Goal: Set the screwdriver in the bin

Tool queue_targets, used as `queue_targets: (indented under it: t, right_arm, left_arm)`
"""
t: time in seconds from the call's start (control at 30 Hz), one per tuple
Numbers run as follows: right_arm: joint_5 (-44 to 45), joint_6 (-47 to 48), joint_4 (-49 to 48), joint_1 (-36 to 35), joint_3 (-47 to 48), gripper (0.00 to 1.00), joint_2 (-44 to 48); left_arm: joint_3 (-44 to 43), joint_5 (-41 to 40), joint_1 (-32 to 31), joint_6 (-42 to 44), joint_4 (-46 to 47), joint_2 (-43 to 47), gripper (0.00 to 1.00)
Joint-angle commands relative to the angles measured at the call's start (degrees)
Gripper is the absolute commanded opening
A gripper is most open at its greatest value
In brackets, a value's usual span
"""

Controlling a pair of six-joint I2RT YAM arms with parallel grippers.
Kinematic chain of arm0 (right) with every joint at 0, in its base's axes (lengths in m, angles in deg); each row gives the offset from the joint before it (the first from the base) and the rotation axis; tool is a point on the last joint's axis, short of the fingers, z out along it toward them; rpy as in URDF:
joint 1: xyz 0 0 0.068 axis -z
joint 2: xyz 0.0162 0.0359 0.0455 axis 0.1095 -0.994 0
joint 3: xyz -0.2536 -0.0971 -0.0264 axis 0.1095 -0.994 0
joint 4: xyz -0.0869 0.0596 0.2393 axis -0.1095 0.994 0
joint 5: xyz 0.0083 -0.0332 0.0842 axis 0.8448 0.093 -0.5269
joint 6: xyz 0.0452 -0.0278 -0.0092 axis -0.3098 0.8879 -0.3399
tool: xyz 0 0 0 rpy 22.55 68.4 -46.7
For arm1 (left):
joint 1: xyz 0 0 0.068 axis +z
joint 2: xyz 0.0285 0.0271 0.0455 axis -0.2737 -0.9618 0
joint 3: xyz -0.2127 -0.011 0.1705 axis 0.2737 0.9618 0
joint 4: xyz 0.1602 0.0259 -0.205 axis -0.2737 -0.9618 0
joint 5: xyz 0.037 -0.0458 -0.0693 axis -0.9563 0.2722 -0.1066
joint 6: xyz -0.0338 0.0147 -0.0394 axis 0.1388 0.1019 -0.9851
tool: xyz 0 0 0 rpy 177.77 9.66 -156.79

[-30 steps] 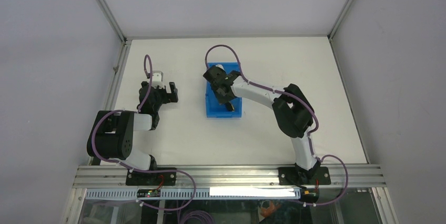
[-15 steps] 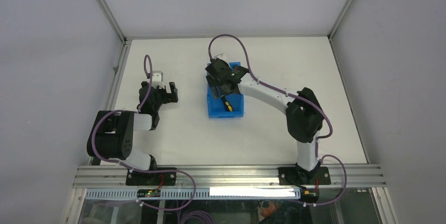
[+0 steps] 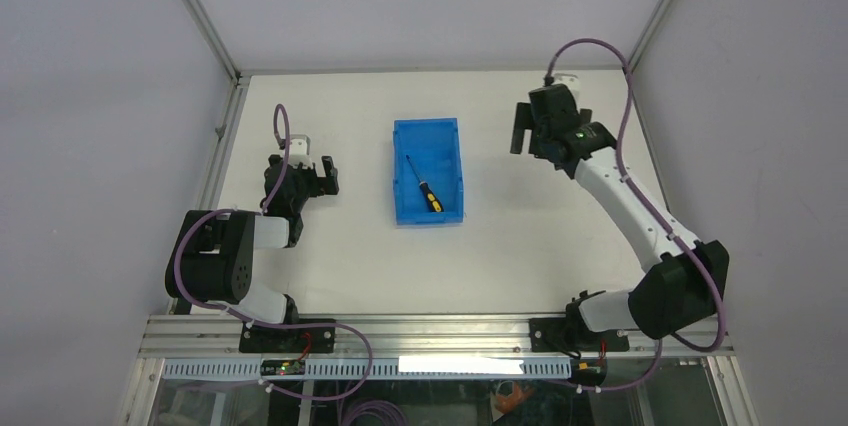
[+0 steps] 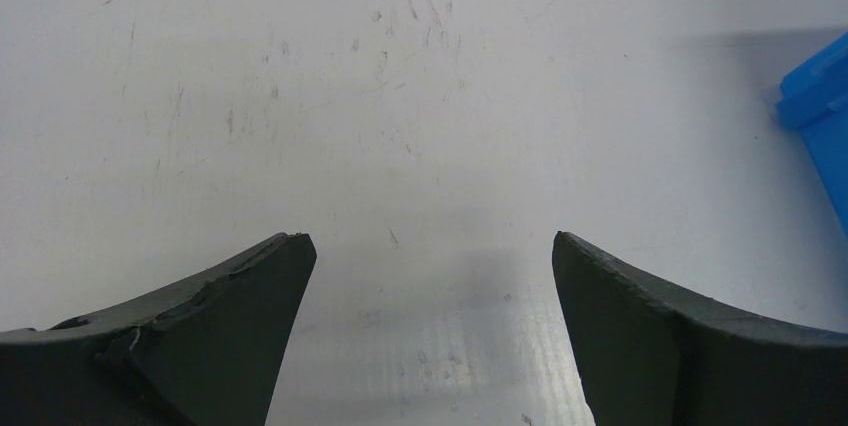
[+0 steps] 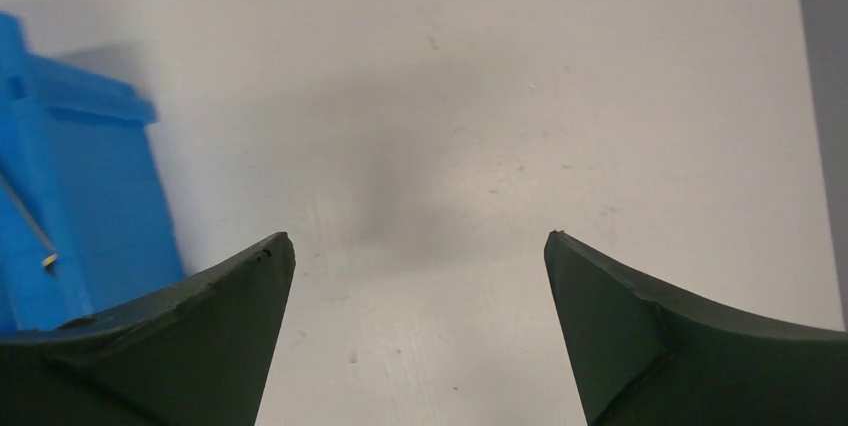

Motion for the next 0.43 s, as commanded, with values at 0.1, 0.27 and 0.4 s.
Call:
queue_targets:
  t: [0.1,0.27,0.4]
  right_arm:
    - [-3.45,-1.00,3.76,13.14,-3.51,0.99,6.45]
    - [-3.16,-0.82,3.13,14.85,-5.23,0.99,8.18]
    - [-3.54,-0.96,2.53,15.21,-5.35,0.99,8.77]
  left_arm:
    - [-0.35,0.28,0.30,-0.18,2.92,1.04,0.99]
    - [-0.35,0.28,0.28,-0.18,2.92,1.04,0.99]
    - [-0.35,0.33,0.27,-0.19,2.92,1.05,0.99]
